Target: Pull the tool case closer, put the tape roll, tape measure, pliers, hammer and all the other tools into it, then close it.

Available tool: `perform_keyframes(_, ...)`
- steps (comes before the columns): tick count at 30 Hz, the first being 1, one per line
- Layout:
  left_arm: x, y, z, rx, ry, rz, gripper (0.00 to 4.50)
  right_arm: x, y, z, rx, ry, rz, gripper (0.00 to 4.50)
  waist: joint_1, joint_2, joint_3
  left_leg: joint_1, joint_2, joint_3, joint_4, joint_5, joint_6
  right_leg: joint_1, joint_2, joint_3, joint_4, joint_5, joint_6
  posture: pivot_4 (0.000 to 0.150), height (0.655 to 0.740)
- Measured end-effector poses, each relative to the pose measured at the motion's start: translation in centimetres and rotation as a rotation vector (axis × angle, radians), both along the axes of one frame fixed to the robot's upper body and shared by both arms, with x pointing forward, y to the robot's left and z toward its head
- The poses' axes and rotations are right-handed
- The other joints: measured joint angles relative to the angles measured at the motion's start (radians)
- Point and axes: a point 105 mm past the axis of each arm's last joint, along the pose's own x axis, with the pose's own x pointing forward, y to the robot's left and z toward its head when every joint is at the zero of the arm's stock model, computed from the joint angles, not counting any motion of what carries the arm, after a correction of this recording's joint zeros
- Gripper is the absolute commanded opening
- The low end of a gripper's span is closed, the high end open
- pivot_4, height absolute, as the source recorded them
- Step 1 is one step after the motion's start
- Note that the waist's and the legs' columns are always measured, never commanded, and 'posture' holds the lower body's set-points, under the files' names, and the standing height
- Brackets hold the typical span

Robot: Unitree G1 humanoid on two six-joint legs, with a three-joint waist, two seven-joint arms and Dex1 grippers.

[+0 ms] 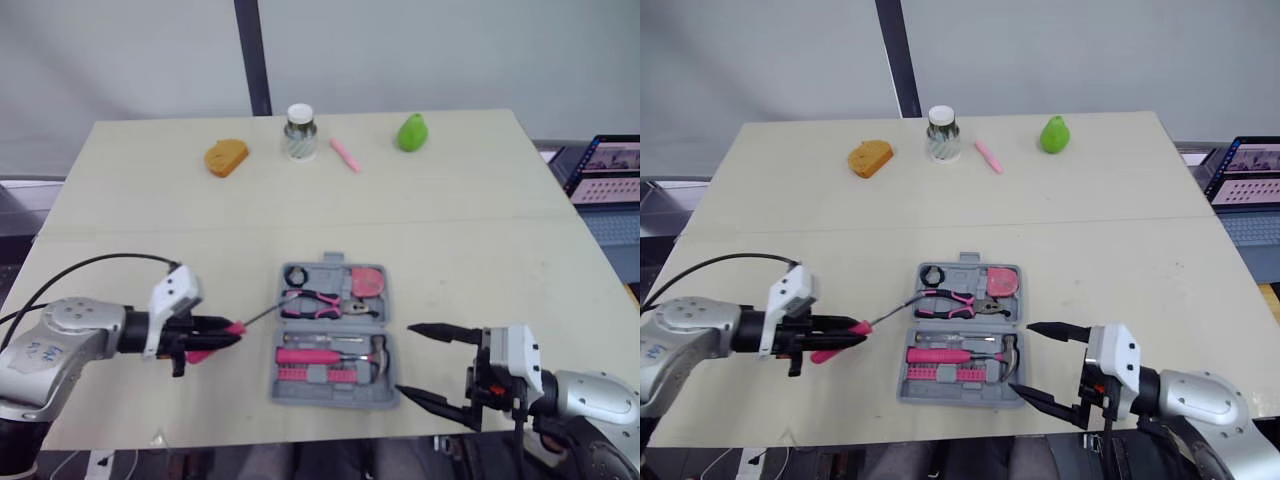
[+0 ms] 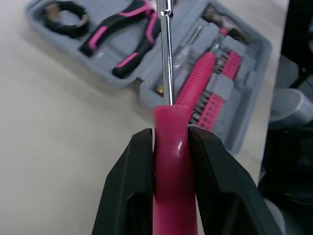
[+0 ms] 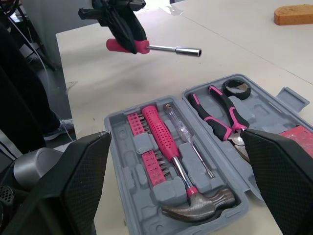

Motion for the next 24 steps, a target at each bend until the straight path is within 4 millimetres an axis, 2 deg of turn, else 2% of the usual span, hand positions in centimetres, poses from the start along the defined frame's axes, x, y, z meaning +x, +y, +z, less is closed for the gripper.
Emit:
perform_keyframes(6, -1.3, -3.8, -0.4, 0.001, -0.003, -0.146, 0.58, 0.3, 0.2, 0.4, 0.004, -0.024, 0.005, 4.5, 0.001, 0.0, 0.0, 0.0, 0.0, 0.001, 0.0, 0.0, 0.0, 0.0, 0.001, -0.001, 0.0, 0.0, 0.0, 0.15, 0.74)
perform_keyframes(12, -1.8, -5.3, -1.7, 0.044, -0.009, -0.201, 0.58, 0.4, 0.1, 0.3, 0.0, -0.013, 0.005, 4.5, 0.002, 0.0, 0.0, 0.0, 0.0, 0.001, 0.0, 0.0, 0.0, 0.001, 0.001, -0.006, 0.0, 0.0, 0.0, 0.15, 0.74)
perform_keyframes(16, -1.9, -5.9, -2.3, 0.062, -0.014, -0.231, 0.58, 0.4, 0.1, 0.3, 0.001, -0.011, 0.005, 4.5, -0.011, 0.001, 0.0, -0.001, -0.014, -0.019, 0.0, 0.004, 0.004, 0.014, -0.006, -0.03, 0.0, 0.0, 0.0, 0.15, 0.74)
perform_keyframes(24, -1.7, -7.9, -2.4, 0.146, -0.047, -0.367, 0.58, 0.1, 0.1, 0.1, 0.013, 0.012, 0.002, 4.5, 0.005, 0.001, 0.0, 0.0, -0.012, -0.017, 0.001, 0.004, 0.003, 0.012, -0.003, -0.011, -0.003, 0.0, 0.001, 0.15, 0.74)
